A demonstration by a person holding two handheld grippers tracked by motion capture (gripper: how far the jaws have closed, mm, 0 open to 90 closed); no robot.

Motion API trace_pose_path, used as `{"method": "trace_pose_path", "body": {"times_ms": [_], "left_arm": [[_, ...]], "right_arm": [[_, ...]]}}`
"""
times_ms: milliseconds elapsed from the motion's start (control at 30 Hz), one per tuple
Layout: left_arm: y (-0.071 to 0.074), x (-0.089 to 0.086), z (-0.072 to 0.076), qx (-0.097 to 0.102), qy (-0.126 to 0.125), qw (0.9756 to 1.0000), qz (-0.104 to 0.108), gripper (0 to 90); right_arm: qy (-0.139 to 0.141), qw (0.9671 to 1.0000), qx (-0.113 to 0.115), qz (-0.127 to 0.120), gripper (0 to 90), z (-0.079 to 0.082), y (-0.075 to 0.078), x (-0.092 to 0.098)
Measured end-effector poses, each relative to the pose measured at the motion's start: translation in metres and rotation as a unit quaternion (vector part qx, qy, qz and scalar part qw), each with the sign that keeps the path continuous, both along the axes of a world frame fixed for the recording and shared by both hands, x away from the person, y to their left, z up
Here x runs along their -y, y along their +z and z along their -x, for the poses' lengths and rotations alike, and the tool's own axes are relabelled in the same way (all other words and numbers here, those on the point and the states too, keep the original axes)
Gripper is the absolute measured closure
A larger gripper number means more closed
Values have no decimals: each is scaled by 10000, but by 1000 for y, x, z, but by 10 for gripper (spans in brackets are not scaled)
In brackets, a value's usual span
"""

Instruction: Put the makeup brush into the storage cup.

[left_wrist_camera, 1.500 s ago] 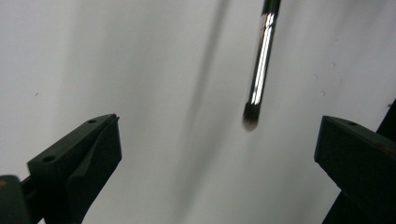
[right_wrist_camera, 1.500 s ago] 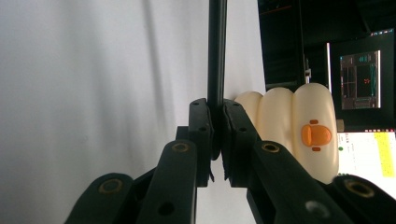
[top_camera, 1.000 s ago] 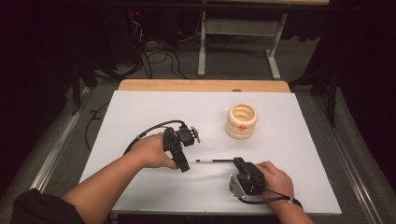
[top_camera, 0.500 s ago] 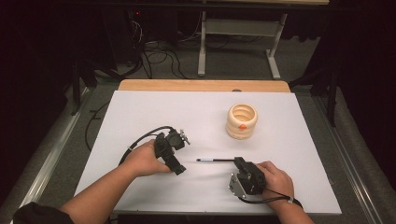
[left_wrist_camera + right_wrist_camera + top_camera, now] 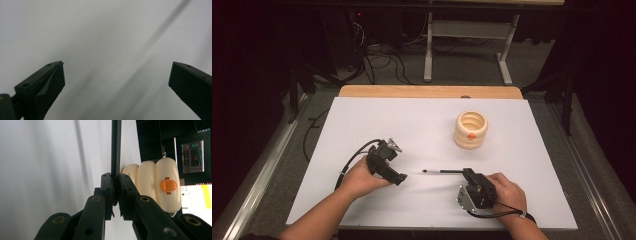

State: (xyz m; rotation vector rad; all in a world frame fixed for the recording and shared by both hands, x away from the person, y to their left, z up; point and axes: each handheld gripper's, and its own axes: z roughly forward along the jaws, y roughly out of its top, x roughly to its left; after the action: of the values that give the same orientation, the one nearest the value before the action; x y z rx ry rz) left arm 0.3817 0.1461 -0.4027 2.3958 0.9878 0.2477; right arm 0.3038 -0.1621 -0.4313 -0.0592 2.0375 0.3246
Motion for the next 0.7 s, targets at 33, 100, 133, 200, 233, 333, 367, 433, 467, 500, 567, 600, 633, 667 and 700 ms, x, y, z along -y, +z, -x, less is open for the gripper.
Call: {"method": "trace_pose_path", "body": {"times_ms": [33, 100, 133, 200, 233, 333, 367, 433, 467, 500, 567, 600, 633, 667, 700], "left_arm": [[-1, -2, 0, 16, 64, 9999, 104, 13], [-4, -5, 1, 73, 149, 9997, 184, 12], [-5, -7, 2, 135, 222, 9993, 267, 11], [-7, -9, 2, 197, 308, 9985, 399, 11], [-8, -10, 3, 288, 386, 9976, 502, 11], [-9, -13, 5, 441, 511, 9953, 699, 11], [-10, -14, 5, 486, 545, 9945, 746, 11], [-11, -16, 7, 574, 621, 9927, 857, 11], [-12, -17, 8, 636, 678, 9914, 924, 12], [-13, -18, 9, 702, 741, 9897, 1005, 15], [-13, -20, 12, 800, 856, 9860, 1190, 21], [-14, -21, 13, 835, 876, 9846, 1263, 21], [-14, -21, 14, 872, 879, 9836, 1312, 21], [-15, -21, 15, 919, 904, 9822, 1365, 21], [-15, -22, 16, 947, 922, 9813, 1400, 21]], "right_arm": [[-3, 10000, 2, 0, 857, 0, 0, 0], [-28, 10000, 10, -6, 857, 0, 0, 0], [-10, 10000, 2, -20, 857, -1, 0, 0], [-29, 10000, -2, -31, 857, -1, 0, 0], [-31, 10000, -2, -30, 857, -1, 0, 0], [-37, 10000, -1, -44, 857, 0, 0, 0], [-39, 10000, -2, -50, 857, -1, 0, 1], [-31, 10000, -17, -54, 857, -1, 0, 1], [-45, 10000, -18, -70, 857, -1, 0, 1], [-42, 10000, -23, -67, 857, -2, 0, 1], [-68, 9999, -39, -111, 857, -2, -1, 1], [-86, 9999, -37, -122, 857, -2, -1, 1], [-99, 9999, -36, -129, 857, -3, -1, 2], [-111, 9998, -53, -140, 857, -3, -1, 2], [-119, 9998, -64, -150, 857, -4, -2, 2]]}}
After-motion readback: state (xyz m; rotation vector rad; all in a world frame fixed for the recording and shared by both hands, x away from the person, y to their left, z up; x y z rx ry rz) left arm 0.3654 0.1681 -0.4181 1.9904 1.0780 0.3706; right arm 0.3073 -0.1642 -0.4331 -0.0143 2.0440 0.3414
